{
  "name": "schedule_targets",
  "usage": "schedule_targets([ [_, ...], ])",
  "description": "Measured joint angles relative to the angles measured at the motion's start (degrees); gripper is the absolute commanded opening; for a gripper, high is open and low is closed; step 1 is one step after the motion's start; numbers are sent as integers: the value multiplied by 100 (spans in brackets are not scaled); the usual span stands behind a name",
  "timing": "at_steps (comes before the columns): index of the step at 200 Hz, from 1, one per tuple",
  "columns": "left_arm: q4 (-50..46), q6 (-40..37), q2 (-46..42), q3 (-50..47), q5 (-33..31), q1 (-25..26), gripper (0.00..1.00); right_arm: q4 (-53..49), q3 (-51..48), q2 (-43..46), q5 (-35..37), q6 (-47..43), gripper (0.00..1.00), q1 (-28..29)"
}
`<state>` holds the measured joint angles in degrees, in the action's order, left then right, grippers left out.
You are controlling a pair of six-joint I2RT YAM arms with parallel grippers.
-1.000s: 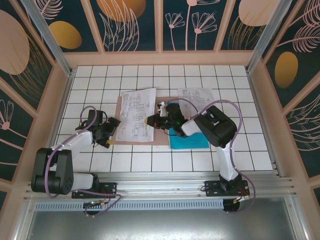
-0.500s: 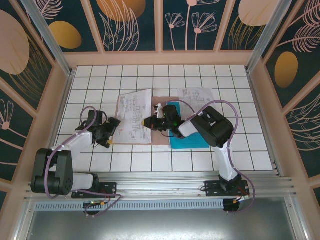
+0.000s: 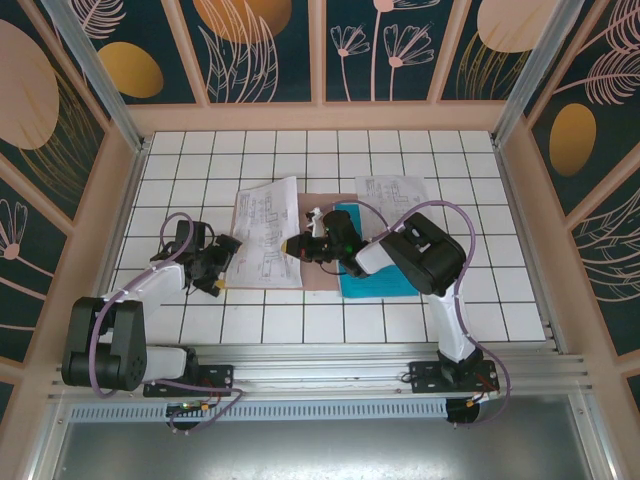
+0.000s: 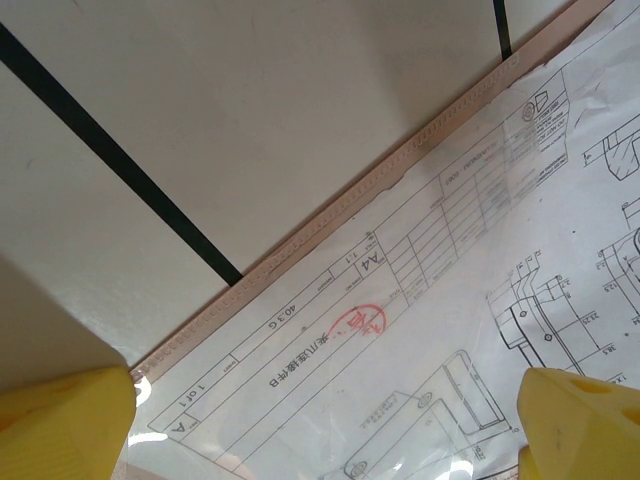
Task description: Put the files into the folder
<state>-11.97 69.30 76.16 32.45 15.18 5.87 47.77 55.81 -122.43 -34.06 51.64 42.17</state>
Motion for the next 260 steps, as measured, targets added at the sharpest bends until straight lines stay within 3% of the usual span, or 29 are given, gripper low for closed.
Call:
schedule_targets([
  [47, -2, 0, -2, 0, 0, 0, 98, -216, 63, -2, 26, -2, 0, 0],
  [77, -46, -2, -46, 9, 0, 2, 99, -549, 186, 2, 105, 24, 42, 9],
  [104, -511, -79, -225, 155, -24, 2, 99, -1768, 592, 374, 446, 133, 64, 59],
  [118, -761, -181, -404, 323, -48, 2, 99, -2734, 782, 693, 791, 155, 69, 57],
  [141, -977, -354, -645, 579, -33, 7, 99, -4264, 1073, 1355, 1397, 247, 71, -4],
  [166, -1021, -487, -625, 728, 129, 129, 98, -5243, 1123, 2085, 1845, 450, 70, -170],
  [197, -863, -605, -216, 905, 348, 566, 98, -5862, 1023, 2645, 2326, 863, 66, -313],
  [260, 208, -667, 820, 944, 710, 1067, 98, -6472, 1023, 2638, 2522, 1493, 66, -315],
])
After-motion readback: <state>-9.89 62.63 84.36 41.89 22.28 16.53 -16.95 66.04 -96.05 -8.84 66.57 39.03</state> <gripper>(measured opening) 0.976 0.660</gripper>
